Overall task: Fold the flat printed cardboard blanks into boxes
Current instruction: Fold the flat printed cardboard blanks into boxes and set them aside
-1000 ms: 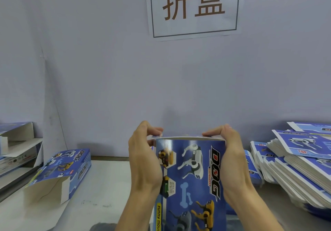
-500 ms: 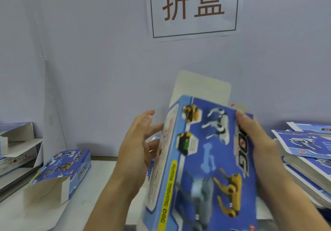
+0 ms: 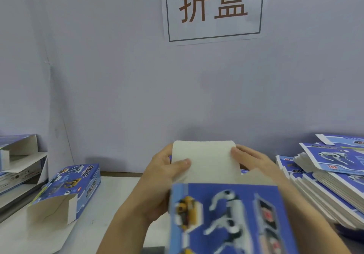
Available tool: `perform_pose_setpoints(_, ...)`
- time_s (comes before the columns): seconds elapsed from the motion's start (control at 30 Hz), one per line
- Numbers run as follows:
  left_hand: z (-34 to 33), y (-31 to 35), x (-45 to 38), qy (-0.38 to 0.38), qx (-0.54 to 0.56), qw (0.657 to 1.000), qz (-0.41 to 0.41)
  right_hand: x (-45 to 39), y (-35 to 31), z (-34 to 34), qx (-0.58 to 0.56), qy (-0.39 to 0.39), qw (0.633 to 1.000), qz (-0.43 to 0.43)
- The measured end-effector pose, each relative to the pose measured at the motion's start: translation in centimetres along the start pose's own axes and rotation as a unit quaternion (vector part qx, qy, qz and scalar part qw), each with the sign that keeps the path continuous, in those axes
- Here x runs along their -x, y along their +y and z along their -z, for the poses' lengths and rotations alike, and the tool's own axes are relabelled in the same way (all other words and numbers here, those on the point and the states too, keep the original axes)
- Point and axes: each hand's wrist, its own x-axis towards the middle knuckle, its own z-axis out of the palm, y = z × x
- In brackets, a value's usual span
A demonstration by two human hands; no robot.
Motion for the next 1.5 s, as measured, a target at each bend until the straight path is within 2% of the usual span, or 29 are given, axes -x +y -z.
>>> perform_pose_setpoints(0.1,-0.7,-0.9,0.1,0.011,0.043,0.999,0.024,0.2,-0.1,0.3,0.045,0.040,0.998,0.014)
perform_pose_setpoints(0.3,-0.9,-1.3,-0.2,0.067,-0.023,0.997,-0.003,1.1,-0.2,-0.9,0.057,0.004,0.998,0.030)
perform_pose_setpoints(0.53,-1.0,-0.8,0.1,0.073,-0.039,0.995,-0.047,1.5,-0.1,-0.9,-0.001,-0.021,0.998,0.063)
perform_pose_setpoints(0.87,-1.0,-1.0,0.1,0.047,-0.066,0.995,-0.052,1.1,-0.1,-0.6,-0.010,-0.011,0.999,0.036)
perform_pose_setpoints(1.0,-1.0,-0.3,0.6,-0.007,0.017,1.000,-0.021,1.1,-0.2,0.3,-0.032,0.044,0.998,0.027)
perform_pose_setpoints(1.07,-1.3,0.3,0.5,-0.031,-0.030,0.999,-0.009,1.2,-0.3,1.0,-0.045,0.089,0.995,0.030)
perform_pose_setpoints(1.2,-2.9,1.4,0.1,-0.014,-0.149,0.989,0.020,1.8,-0.3,1.8,-0.101,0.144,0.984,0.012)
perform_pose_setpoints(1.23,-2.9,1.5,0.2,-0.040,-0.192,0.980,0.037,1.8,-0.2,1.9,-0.109,0.151,0.982,0.014)
perform_pose_setpoints(1.27,-2.9,1.8,0.8,-0.077,-0.224,0.970,0.045,1.7,0.0,1.9,-0.109,0.152,0.982,0.018)
perform_pose_setpoints(1.33,-2.0,2.2,1.9,-0.093,-0.200,0.975,0.033,2.1,-0.3,1.4,-0.120,0.152,0.981,0.019)
perform_pose_setpoints(1.4,-1.3,2.1,1.7,-0.055,-0.144,0.988,-0.011,2.2,-1.0,0.6,-0.163,0.127,0.978,0.032)
perform_pose_setpoints(1.47,-1.3,1.9,1.0,0.017,-0.078,0.995,-0.060,3.3,-1.6,-0.2,-0.149,0.021,0.986,0.075)
perform_pose_setpoints(1.5,-1.3,1.7,0.7,0.042,-0.049,0.995,-0.081,3.5,-1.6,-0.3,-0.155,0.011,0.982,0.106)
